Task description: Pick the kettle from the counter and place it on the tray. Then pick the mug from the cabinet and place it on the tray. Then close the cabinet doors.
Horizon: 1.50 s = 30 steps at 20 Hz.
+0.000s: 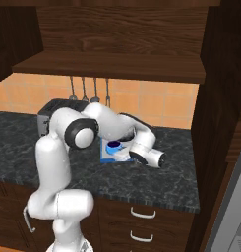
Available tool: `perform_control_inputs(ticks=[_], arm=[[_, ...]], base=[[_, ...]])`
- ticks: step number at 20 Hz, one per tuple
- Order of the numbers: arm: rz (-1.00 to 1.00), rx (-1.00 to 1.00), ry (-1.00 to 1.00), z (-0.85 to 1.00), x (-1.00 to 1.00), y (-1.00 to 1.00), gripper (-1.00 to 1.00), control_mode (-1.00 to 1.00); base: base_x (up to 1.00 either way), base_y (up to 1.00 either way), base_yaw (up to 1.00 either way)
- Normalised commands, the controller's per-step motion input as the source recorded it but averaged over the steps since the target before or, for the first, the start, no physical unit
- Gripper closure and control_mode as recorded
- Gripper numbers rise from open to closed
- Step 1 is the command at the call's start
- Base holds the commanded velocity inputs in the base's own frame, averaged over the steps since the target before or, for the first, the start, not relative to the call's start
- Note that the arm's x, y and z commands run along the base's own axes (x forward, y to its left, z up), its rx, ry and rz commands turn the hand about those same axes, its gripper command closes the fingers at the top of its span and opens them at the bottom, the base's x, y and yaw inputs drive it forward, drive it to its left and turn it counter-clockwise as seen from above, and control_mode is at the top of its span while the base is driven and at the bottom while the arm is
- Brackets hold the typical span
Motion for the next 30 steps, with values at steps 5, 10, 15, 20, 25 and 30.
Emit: perform_control_inputs(ticks=[5,10,15,20,25,30], arm=[[0.0,0.0,0.0,-0.01,0.19,0.0,1.0,-1.0],[0.0,0.0,0.0,0.0,0.07,0.09,-1.0,-1.0],[0.0,0.0,0.0,0.01,0.0,0.12,-1.0,-1.0],[0.0,0.0,0.0,0.23,-0.05,0.01,-1.0,-1.0],[-0.01,0.0,0.0,0.44,-0.4,0.0,-1.0,-1.0],[-0.12,-0.02,0.05,0.91,-0.81,0.01,-1.0,-1.0]], base=[[0.0,0.0,0.0],[0.0,0.0,0.0],[0.0,0.0,0.0],[0.0,0.0,0.0],[0.0,0.0,0.0],[0.0,0.0,0.0]])
